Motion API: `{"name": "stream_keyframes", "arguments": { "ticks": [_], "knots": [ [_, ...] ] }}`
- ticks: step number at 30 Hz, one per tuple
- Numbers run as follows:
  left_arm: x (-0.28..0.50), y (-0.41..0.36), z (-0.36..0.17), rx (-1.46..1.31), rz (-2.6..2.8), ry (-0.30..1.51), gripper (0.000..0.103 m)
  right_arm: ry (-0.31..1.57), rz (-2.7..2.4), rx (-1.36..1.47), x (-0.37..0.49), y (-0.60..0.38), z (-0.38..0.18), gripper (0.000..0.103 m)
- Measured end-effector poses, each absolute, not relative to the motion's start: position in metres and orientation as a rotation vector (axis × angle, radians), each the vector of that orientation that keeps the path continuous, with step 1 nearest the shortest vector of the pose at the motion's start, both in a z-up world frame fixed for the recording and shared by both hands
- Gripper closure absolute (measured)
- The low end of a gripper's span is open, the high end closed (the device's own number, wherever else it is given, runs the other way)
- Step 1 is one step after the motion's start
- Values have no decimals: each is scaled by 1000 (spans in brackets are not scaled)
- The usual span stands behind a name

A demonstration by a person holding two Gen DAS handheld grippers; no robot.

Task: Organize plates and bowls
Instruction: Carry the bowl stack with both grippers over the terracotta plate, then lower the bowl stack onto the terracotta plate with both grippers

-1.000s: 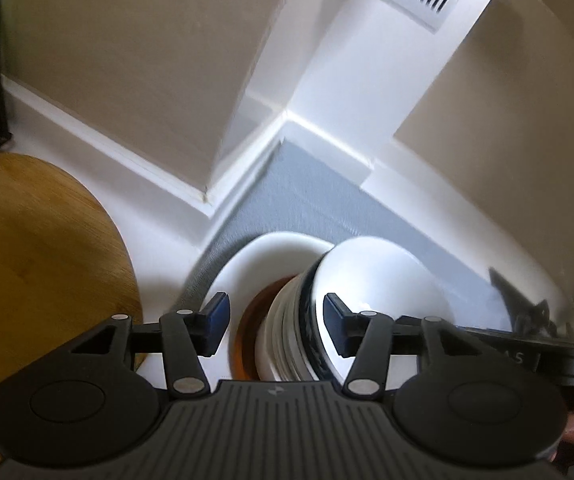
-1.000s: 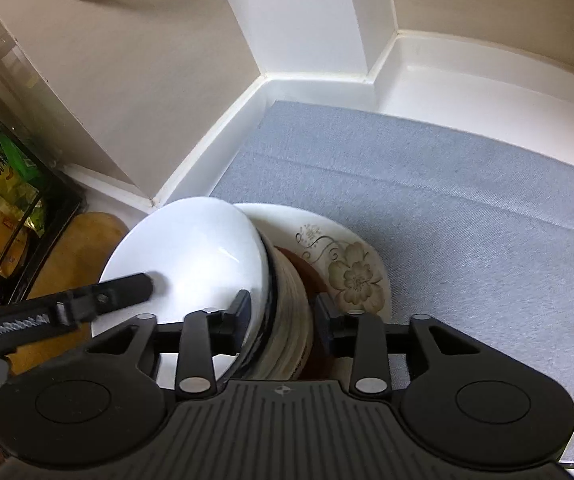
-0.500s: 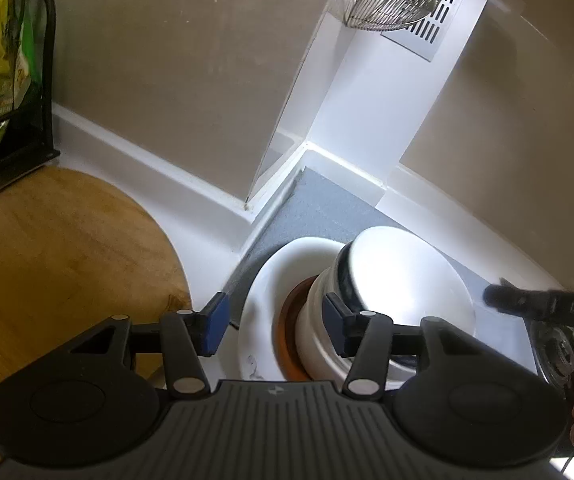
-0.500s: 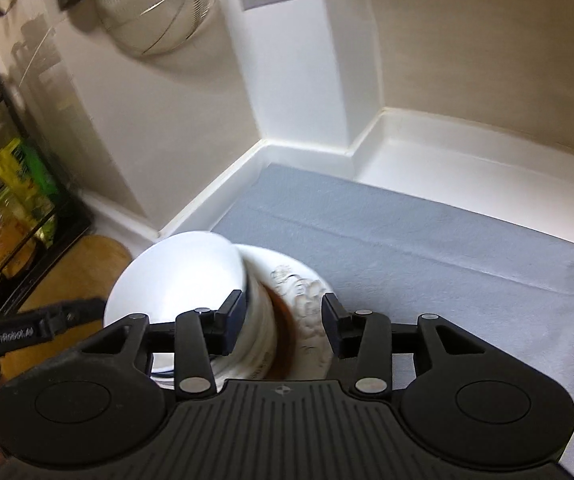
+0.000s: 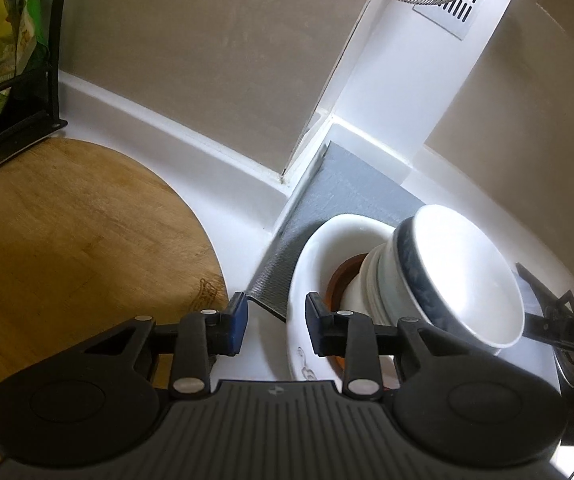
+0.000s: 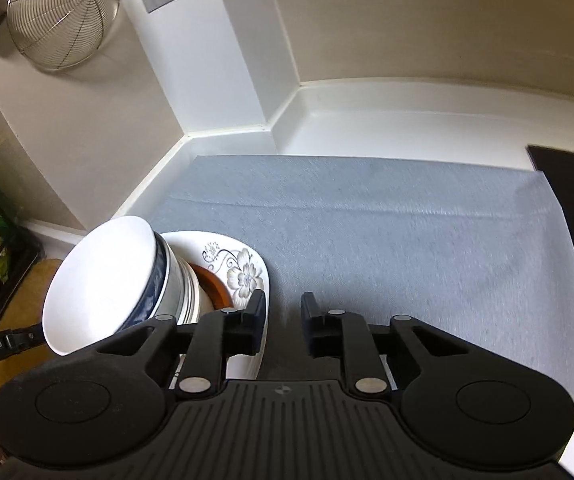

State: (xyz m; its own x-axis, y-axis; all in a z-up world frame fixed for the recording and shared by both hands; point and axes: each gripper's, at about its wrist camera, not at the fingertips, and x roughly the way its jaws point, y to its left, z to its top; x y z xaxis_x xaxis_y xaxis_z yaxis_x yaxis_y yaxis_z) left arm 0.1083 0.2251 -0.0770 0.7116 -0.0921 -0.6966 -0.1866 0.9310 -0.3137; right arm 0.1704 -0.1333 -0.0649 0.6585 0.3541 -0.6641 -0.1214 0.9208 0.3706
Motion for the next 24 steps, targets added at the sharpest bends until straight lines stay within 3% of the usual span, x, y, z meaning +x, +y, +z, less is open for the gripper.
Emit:
{"name": "stream_keyframes", "arguments": {
  "ticks": [4,10,12,15,24],
  "knots": [
    [115,227,-83,-383,47,817,68,835,265,320,169,-130,-71,81],
    [127,224,-91,-390,23,847,68,910,269,359,178,-122,-89,70],
    [132,222,-95,-392,15,862,80,926,290,372,182,-120,-94,70],
    [139,222,-100,-399,7,883,85,953,310,376,186,-114,-101,70],
    [150,221,-106,-405,-24,905,85,1006,348,372,195,-103,-114,70]
  ]
}}
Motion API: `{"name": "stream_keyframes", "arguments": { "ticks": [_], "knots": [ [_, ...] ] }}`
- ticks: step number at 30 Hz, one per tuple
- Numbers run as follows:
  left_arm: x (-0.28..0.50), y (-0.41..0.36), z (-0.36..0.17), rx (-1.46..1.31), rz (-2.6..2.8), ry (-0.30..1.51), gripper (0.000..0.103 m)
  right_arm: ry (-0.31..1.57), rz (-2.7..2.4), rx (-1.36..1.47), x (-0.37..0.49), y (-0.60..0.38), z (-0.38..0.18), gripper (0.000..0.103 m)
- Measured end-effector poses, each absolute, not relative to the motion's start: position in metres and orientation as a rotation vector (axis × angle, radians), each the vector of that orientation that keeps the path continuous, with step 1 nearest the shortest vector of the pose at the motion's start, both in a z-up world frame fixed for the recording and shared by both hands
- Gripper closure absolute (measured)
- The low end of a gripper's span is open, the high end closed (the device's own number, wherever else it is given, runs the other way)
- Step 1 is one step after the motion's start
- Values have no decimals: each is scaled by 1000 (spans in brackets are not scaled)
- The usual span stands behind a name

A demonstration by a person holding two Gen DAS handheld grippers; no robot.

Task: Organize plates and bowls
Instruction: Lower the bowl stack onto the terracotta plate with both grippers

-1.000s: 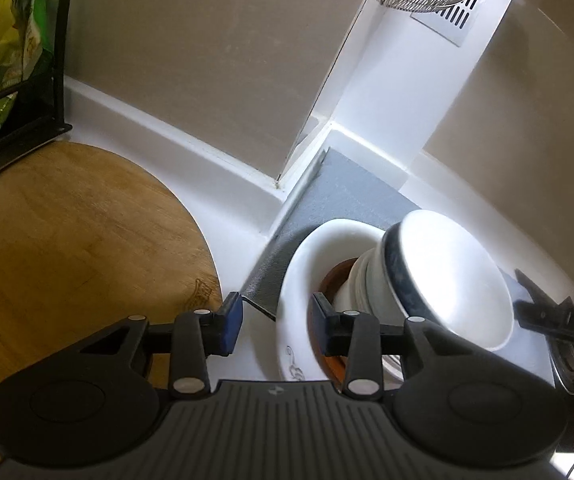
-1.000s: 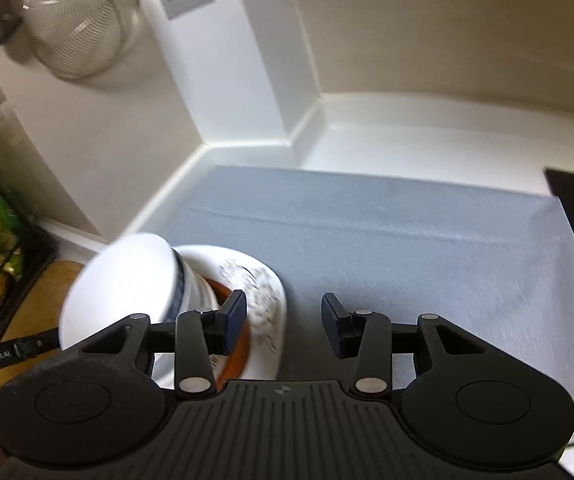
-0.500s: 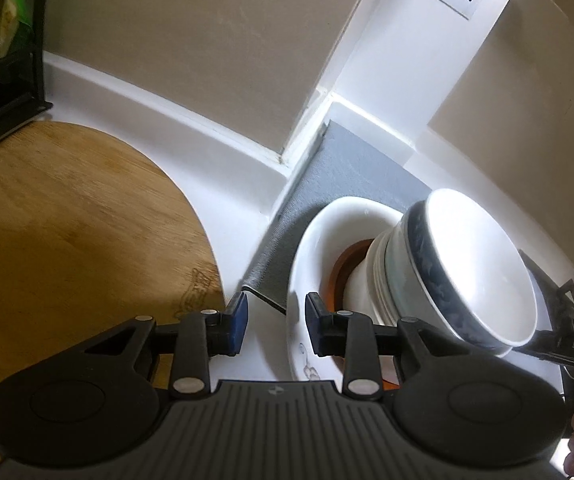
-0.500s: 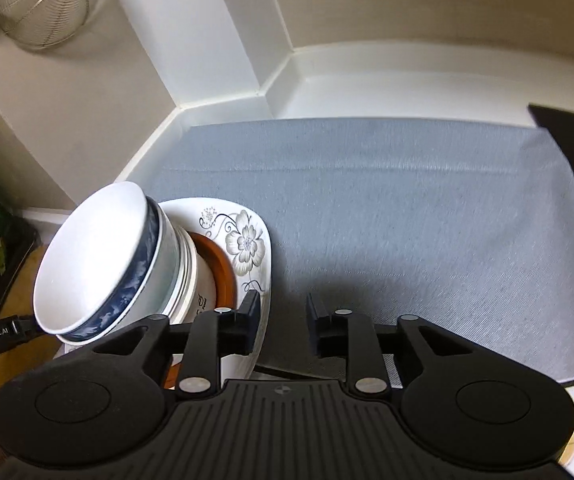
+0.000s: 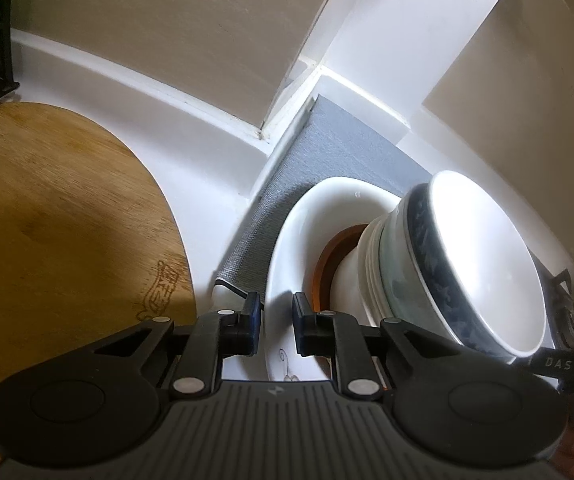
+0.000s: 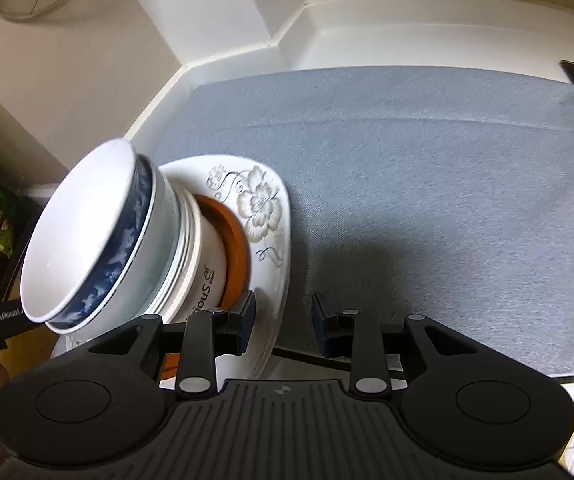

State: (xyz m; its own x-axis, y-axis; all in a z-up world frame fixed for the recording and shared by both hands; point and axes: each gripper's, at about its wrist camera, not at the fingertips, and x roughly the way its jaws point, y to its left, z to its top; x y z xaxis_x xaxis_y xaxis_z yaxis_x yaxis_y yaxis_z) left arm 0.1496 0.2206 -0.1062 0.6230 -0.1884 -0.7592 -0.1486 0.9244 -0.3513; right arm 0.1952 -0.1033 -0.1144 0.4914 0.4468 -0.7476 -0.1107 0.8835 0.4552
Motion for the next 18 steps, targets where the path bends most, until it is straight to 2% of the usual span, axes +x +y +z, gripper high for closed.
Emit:
{"name": "stream_keyframes", "arguments": {
  "ticks": [4,6,7,8,18],
  "knots": [
    [152,219,-108,-404,-35,908,84,1004,359,371,198,-101,-118,69],
    [153,220,-109,-406,-42,908,84,1003,366,387,199,-102,-119,75],
    [154,219,-109,-405,-44,908,84,1000,377,397,199,-104,-120,83],
    [154,219,-109,-400,-46,907,84,993,388,406,199,-104,-120,85],
    [160,190,-106,-338,-83,914,83,962,336,409,190,-117,-114,91]
  ]
}}
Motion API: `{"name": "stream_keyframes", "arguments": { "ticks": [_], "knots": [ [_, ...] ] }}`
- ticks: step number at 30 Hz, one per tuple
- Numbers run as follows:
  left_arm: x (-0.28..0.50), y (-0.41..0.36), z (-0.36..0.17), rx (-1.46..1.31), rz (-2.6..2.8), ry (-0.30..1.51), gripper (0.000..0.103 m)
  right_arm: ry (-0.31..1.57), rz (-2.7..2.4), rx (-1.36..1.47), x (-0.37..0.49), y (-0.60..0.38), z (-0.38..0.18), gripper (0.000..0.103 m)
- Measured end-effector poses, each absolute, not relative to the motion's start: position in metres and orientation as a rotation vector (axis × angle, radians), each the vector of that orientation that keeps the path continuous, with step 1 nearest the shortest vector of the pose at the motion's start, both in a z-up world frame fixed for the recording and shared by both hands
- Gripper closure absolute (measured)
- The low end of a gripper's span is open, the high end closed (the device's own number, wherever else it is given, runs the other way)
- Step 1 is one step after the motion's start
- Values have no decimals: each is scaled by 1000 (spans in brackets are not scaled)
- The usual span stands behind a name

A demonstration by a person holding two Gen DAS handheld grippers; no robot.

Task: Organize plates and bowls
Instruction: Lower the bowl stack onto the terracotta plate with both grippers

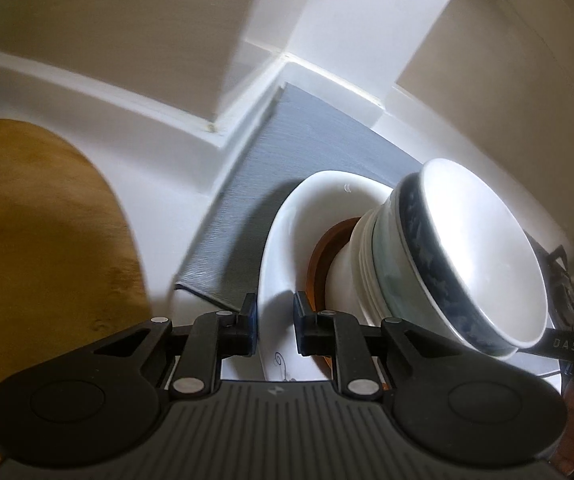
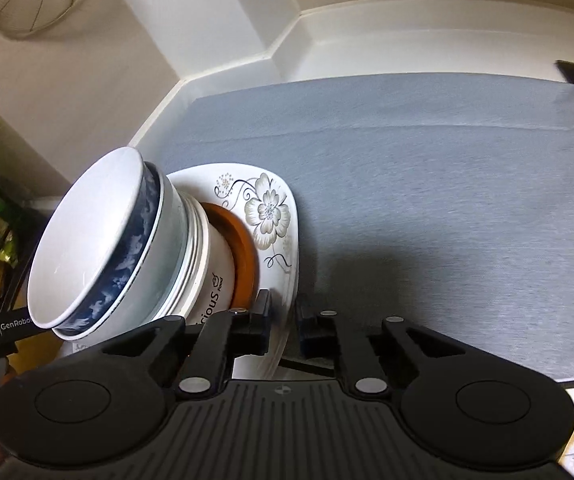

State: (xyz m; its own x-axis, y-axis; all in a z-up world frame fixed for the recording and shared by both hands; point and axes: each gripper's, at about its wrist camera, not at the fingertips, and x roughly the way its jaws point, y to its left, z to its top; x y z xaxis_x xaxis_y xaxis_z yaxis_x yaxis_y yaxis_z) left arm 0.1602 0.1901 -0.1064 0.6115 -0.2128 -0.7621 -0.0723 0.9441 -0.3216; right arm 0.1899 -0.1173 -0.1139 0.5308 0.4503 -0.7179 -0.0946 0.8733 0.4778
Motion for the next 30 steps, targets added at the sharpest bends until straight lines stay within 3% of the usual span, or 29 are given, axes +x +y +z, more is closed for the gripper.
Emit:
{"name": "stream_keyframes", "arguments": {
  "ticks": [17,25,30],
  "knots": [
    [191,92,-110,-239,-260,943,83,910,143,467,166,-211,-113,98],
    [193,48,-114,-213,-342,955,84,904,29,492,153,-250,-119,93],
    [195,41,-117,-216,-359,959,84,909,-33,497,146,-266,-122,79]
  ]
}}
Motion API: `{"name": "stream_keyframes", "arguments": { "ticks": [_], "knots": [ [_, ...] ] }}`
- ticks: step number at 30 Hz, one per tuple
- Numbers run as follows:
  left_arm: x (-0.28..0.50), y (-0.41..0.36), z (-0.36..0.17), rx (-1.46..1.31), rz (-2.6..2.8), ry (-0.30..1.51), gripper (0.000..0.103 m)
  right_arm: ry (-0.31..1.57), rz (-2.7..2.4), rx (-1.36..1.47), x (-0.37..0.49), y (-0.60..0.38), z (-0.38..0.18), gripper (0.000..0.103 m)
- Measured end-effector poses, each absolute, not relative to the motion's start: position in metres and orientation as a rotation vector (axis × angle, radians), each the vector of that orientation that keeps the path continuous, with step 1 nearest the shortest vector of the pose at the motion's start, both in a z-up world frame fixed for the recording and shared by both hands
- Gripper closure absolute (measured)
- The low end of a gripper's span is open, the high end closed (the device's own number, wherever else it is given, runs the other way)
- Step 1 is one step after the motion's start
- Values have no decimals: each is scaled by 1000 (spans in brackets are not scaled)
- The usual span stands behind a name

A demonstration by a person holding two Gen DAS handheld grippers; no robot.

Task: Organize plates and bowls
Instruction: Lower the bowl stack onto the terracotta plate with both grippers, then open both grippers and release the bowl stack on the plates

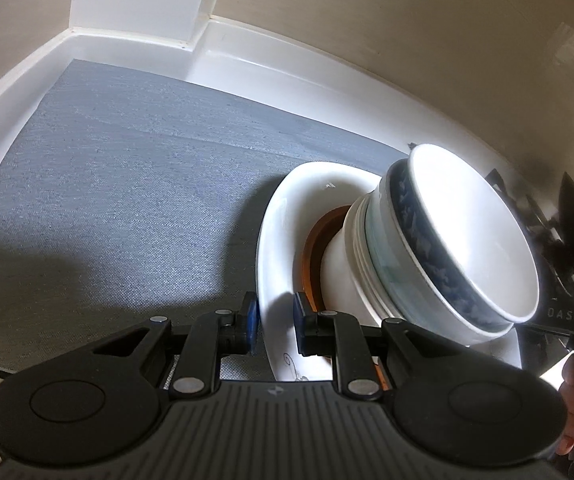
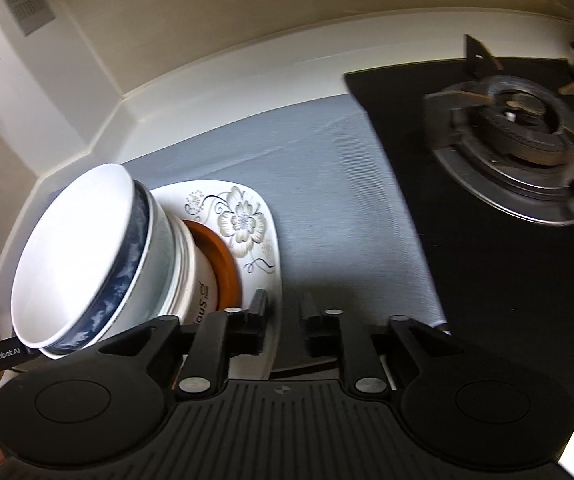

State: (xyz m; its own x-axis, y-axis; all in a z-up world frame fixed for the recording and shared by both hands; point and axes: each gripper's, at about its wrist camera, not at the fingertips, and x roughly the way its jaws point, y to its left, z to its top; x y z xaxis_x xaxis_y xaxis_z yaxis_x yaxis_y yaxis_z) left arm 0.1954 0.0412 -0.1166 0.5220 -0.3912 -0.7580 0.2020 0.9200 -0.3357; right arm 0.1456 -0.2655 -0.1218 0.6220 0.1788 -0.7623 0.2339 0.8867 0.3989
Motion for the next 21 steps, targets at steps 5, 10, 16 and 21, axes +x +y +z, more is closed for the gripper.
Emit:
{"name": "stream_keyframes", "arguments": {
  "ticks": [5,10,16,21],
  "knots": [
    [197,41,-115,-215,-346,963,84,911,-46,484,143,-266,-125,69],
    [198,32,-112,-200,-343,968,84,928,-45,458,143,-261,-124,69],
    [194,20,-114,-187,-374,962,82,954,-51,432,137,-262,-128,59],
    [191,22,-115,-192,-359,957,82,954,-54,417,132,-264,-129,53]
  ]
}}
